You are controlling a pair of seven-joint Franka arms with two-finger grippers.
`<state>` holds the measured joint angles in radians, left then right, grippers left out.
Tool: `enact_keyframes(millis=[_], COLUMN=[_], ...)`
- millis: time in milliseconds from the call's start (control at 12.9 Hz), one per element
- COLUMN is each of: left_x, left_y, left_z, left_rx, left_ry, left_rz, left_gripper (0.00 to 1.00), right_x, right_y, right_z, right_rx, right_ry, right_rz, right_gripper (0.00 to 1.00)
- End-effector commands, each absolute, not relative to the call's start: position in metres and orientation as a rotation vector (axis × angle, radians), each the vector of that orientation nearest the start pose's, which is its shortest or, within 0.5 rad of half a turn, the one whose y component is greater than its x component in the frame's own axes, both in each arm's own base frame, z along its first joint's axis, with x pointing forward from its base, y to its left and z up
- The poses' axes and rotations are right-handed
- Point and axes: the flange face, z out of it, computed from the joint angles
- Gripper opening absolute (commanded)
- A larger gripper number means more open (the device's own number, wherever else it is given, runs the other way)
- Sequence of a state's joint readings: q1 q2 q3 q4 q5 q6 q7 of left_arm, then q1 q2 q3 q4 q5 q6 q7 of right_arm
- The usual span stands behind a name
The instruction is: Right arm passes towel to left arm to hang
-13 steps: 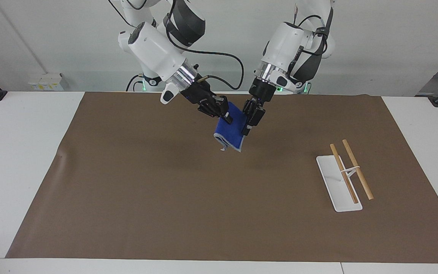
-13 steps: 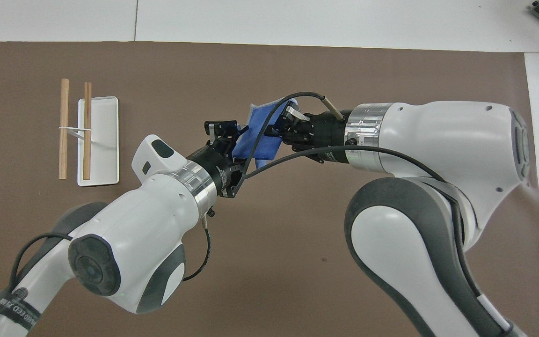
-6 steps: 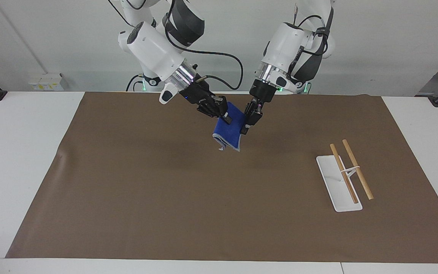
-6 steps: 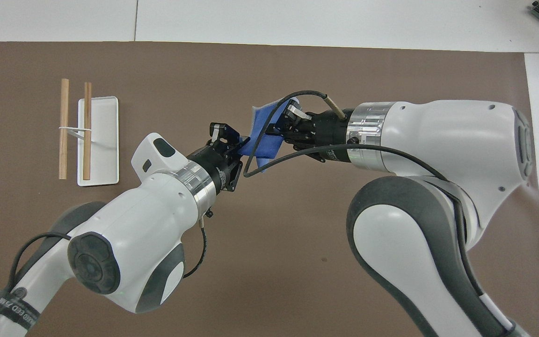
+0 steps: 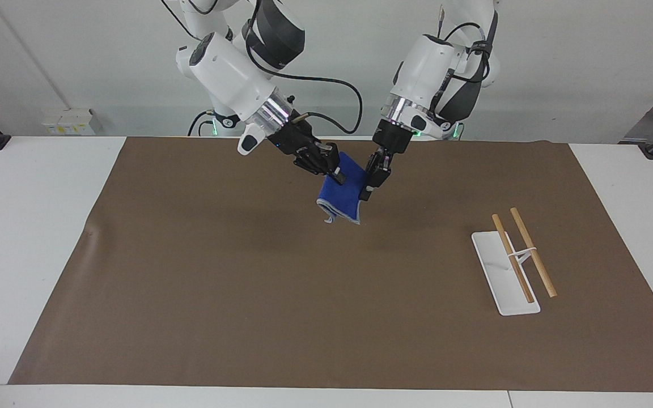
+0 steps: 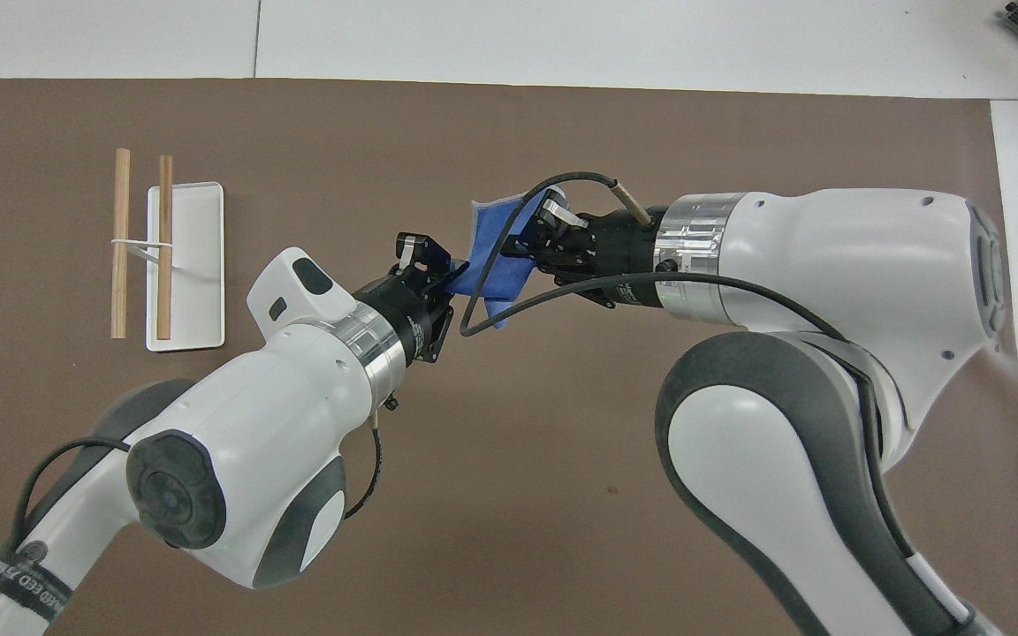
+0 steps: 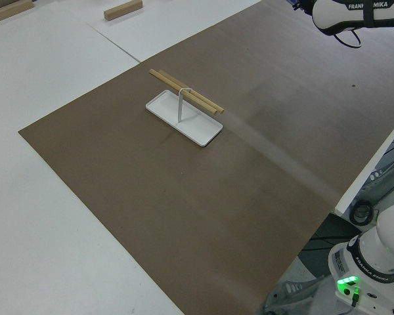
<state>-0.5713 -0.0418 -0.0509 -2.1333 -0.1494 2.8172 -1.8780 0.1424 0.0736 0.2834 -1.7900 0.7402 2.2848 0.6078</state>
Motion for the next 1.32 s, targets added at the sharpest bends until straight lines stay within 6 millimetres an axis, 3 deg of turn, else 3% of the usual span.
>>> enact_keyframes(millis=[0,155,310,542,852,1239], left_x=[0.48,0.488,0.5,0.528,0.555,0.567], left_y=[-0.324,-0.311,-0.292,-0.234,-0.131,-0.03], left_z=[0.511,0.51,0.509,0.505,0.491,0.484], left_rx=[1.938,1.927,1.952,1.944,2.019,1.978], left_ry=[1.511,1.531,1.519,1.579,1.679,1.818], left_rz=[0.19,0.205,0.245,0.31,0.365,0.411], left_gripper=[0.0,0.0,0.0,0.0,0.0,0.0], right_x=[0.563,0.567,0.566,0.56,0.552,0.553], right_y=[0.24,0.221,0.202,0.173,0.128,0.107], right_z=[0.563,0.561,0.562,0.57,0.578,0.578], right_rx=[-2.277,-2.292,-2.415,-2.698,-2.838,-2.893], right_ry=[0.684,0.712,0.674,0.6,0.533,0.499], right_rz=[0.047,0.048,0.003,-0.146,-0.124,-0.115], right_gripper=[0.64,0.88,0.99,1.0,1.0,1.0])
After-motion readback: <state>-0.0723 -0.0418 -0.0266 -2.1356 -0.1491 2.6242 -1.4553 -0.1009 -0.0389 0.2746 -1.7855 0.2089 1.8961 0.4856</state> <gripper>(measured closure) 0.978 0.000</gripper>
